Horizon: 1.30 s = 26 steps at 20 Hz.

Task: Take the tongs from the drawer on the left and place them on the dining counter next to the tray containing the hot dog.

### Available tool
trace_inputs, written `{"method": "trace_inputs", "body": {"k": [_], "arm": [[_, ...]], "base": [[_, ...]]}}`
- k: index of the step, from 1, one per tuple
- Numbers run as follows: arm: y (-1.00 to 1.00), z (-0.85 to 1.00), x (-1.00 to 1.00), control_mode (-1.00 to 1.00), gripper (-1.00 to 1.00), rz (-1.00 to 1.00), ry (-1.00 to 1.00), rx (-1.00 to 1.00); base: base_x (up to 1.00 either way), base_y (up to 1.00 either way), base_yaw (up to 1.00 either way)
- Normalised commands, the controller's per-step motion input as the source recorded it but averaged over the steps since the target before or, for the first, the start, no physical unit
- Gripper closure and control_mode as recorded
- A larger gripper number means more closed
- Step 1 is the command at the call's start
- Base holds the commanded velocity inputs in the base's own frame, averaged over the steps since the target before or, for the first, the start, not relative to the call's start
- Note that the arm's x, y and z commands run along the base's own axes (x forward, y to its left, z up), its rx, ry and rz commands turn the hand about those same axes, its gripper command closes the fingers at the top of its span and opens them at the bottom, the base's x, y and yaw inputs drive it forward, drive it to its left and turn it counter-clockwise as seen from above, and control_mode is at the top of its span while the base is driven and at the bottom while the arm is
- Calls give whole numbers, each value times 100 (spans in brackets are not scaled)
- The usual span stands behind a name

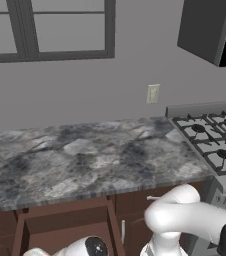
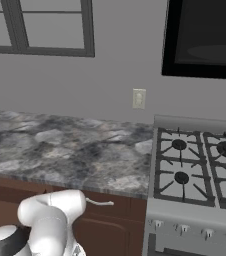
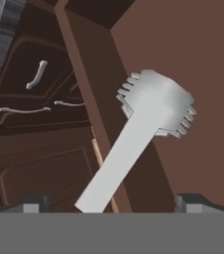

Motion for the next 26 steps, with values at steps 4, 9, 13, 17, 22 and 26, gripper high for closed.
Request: {"method": "trace_inputs", "body": {"k": [4,9,13,17,22,26], "arm": [[21,-42,26,-100,-100,0,10,0],[28,-47,8,-100,-100,0,13,0],[54,-42,18,-100,-100,0,15,0],[67,-44,34,-100,-100,-1,10,0],[68,-73,18,-100,-100,-1,8,-1],[70,-76,0,-100,100,0,7,-7]], "base": [[0,0,0],[0,0,0],[0,0,0],[0,0,0],[0,0,0],[0,0,0]]}}
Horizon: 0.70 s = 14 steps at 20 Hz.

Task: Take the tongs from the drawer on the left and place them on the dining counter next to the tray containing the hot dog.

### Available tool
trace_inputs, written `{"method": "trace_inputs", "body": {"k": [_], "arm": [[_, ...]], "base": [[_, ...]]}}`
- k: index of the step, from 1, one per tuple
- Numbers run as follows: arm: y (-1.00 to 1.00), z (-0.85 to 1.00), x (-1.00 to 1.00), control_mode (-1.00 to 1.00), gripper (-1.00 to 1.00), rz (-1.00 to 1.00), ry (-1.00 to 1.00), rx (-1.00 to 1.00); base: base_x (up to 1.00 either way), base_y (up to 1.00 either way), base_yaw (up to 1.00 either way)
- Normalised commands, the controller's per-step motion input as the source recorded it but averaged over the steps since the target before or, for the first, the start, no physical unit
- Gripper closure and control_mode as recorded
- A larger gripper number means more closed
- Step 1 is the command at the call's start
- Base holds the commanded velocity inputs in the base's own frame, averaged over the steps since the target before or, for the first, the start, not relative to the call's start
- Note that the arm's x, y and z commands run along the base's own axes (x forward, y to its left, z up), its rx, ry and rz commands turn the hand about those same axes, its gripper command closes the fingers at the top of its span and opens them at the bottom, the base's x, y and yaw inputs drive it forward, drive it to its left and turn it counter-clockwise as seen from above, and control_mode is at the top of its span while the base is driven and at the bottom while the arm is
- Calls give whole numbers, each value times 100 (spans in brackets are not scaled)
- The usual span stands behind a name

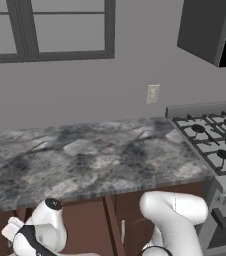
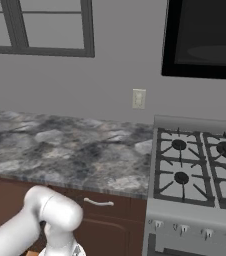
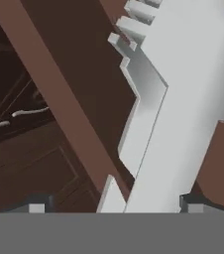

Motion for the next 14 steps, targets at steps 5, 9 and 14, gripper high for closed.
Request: {"method": "trace_inputs", "body": {"k": [5,9,14], "arm": [[17,-9,-31,-100,100,0,0,-12],[-8,60,-99,-100,100,-4,8,0],[-70,100,-100,-100,100,-9,8,1]], "base": [[0,0,0],[0,0,0],[0,0,0]]}}
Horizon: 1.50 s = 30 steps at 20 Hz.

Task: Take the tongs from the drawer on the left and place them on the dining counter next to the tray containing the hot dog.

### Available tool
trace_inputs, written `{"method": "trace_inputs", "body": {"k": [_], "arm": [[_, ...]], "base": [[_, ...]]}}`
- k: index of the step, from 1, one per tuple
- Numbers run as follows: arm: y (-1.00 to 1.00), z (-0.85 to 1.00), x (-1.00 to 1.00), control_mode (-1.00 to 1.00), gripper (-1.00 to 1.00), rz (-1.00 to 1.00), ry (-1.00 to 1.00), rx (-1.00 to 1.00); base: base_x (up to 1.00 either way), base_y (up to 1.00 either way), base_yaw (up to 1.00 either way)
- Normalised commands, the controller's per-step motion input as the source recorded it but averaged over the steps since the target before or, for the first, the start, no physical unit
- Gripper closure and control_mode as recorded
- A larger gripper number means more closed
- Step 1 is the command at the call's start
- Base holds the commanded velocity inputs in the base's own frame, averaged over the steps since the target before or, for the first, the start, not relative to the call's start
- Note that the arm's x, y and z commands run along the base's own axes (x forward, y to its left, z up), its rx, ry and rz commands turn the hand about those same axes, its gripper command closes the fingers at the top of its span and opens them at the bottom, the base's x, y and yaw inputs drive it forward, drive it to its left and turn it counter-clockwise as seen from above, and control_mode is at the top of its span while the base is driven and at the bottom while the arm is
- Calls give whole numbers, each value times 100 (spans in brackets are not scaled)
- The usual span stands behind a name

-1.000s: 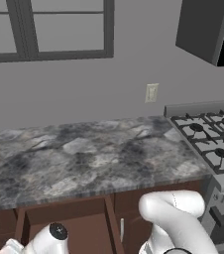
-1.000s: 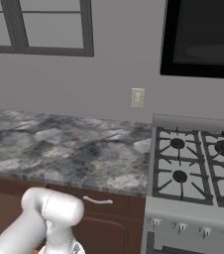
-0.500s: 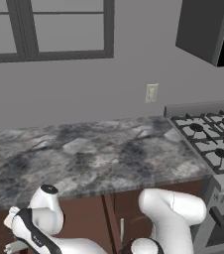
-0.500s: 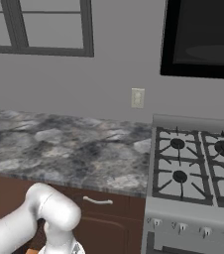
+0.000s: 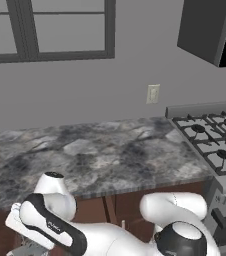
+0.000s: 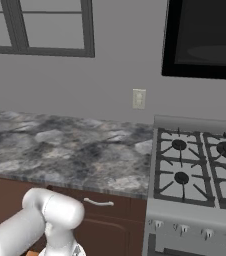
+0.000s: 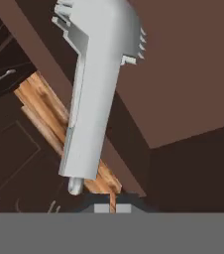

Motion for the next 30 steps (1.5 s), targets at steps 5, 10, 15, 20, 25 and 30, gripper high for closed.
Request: {"method": "trace_inputs", "body": {"k": [5,10,15,20,25,30], "arm": [[-37,12,-40,-100,-100,-3,-4,0],[-7,-1,-3,-100,-100,0,-10,0],[-17,15,0,-100,-100,0,-14,1],[-5,2,0,-100,-100,0,-13,0],[0,0,4,-100,-100,0,-10,0],[4,0,17,-100,-100,0,-9,0]], "base": [[0,0,0],[0,0,0],[0,0,0],[0,0,0],[0,0,0],[0,0,0]]}}
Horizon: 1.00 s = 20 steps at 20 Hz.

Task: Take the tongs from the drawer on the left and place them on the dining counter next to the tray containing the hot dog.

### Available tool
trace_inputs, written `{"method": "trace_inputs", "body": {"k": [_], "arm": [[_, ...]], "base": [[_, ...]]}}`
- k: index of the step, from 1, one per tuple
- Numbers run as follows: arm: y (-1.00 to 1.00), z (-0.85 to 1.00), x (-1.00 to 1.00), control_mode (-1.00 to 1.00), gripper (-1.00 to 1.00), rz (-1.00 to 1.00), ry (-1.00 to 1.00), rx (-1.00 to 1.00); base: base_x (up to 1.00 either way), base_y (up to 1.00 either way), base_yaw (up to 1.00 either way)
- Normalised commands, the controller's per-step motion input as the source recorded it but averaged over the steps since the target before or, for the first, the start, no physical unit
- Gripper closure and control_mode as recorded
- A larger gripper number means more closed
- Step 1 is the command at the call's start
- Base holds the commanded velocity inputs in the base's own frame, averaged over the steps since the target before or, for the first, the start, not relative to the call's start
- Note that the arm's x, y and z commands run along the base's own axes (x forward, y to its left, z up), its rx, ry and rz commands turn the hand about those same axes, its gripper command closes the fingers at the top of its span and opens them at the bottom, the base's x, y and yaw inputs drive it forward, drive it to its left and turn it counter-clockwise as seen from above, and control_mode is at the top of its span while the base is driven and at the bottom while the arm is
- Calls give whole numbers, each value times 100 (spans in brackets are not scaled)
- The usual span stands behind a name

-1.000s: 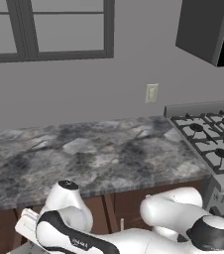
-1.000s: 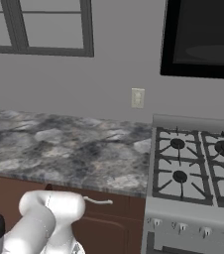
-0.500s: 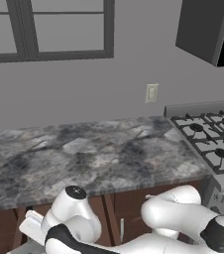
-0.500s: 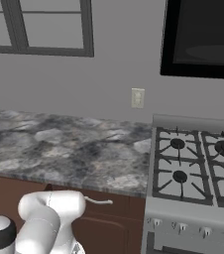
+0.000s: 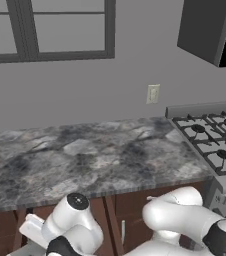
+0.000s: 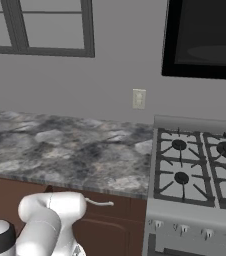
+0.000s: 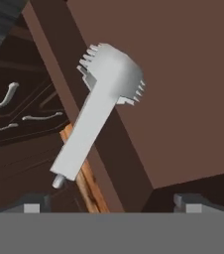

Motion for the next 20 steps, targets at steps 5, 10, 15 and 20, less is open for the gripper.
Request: {"method": "trace_inputs", "body": {"k": [5,10,15,20], "arm": [[21,-7,12,-100,-100,0,-7,0],[39,-47,13,-100,-100,0,2,-2],[41,-57,20,-100,-100,0,1,1],[12,-9,3,-100,100,-1,0,0]], "base": [[0,0,0],[0,0,0],[0,0,0],[0,0,0]]}}
